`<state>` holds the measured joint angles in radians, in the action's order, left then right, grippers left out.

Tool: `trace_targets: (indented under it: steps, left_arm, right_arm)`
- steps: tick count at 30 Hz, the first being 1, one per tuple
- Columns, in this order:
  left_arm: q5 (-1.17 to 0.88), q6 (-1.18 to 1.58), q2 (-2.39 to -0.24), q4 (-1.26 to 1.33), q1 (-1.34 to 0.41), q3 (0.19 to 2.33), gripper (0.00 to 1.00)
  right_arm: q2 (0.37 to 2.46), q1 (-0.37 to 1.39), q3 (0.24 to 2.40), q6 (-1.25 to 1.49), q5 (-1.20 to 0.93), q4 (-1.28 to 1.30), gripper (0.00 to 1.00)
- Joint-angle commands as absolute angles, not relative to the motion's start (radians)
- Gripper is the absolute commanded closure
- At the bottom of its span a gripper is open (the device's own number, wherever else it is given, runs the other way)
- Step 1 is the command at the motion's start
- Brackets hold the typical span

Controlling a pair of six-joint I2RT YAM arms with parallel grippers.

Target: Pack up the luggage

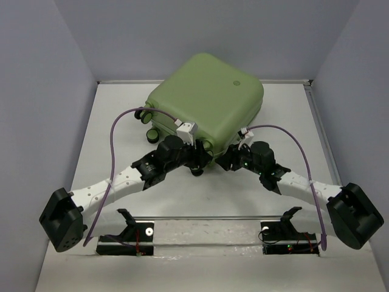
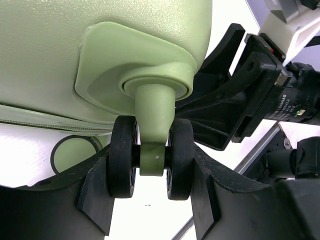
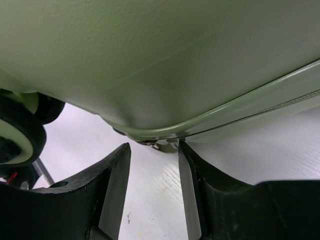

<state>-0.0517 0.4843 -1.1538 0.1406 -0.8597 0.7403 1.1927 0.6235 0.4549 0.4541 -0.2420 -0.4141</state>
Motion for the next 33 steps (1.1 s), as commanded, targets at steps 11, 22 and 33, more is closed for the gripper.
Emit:
trace_targets:
  steps: [11, 22, 33]
  left_arm:
    - [-0.164, 0.546, -1.166, 0.340, -0.853, 0.749, 0.94]
    - [-0.285, 0.652, -1.212, 0.466, -0.853, 0.761, 0.94]
    - [-0.288, 0.864, -1.344, 0.741, -0.853, 0.925, 0.94]
  right_arm:
    - [1.315, 0.664, 0.425, 0.434, -0.160, -0.731, 0.68]
    - [1.171, 0.718, 0.333, 0.440, -0.045, -0.759, 0.93]
    - [1.262, 1.161, 0.336, 0.497, 0.242, -0.914, 0.93]
